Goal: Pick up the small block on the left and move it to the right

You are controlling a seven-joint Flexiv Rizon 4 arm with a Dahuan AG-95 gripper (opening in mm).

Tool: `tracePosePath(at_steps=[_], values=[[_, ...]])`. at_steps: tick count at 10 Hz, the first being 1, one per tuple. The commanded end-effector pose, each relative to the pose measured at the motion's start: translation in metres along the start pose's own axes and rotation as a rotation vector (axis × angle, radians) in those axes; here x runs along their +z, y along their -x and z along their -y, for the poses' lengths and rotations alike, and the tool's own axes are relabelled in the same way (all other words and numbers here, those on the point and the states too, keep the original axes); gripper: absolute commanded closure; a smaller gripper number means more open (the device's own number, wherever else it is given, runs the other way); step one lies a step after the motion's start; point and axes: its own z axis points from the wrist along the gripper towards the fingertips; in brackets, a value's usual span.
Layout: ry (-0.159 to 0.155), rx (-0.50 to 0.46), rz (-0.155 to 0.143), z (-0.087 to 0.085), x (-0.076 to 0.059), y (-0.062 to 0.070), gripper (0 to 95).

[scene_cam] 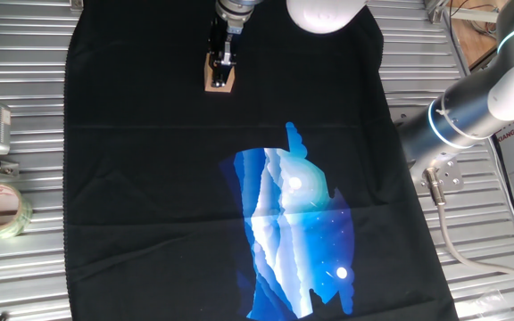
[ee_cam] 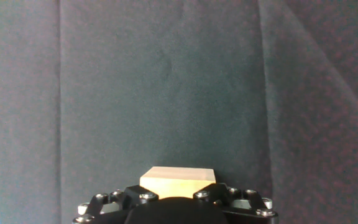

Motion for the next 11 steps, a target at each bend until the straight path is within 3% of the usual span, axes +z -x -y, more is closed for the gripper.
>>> tracePosePath(at_steps=[1,3,6,7,8,9,11], values=[[-0.02,-0.003,-0.006,0.0009,0.0013,0.0,95.0],[-0.021,-0.001,-0.003,0.0008,0.0011,-0.0001,95.0],[-0.057,-0.003,0.01,0.0009,0.0013,-0.0001,95.0],[-0.062,-0.004,0.001,0.001,0.0014,0.0,95.0],[-0.048,0.007,0.007,0.0007,0.0008,0.0,95.0],[-0.094,-0.009,0.007,0.0007,0.0008,0.0001,95.0],[-0.087,-0.005,0.007,0.0007,0.0009,0.0002,95.0]])
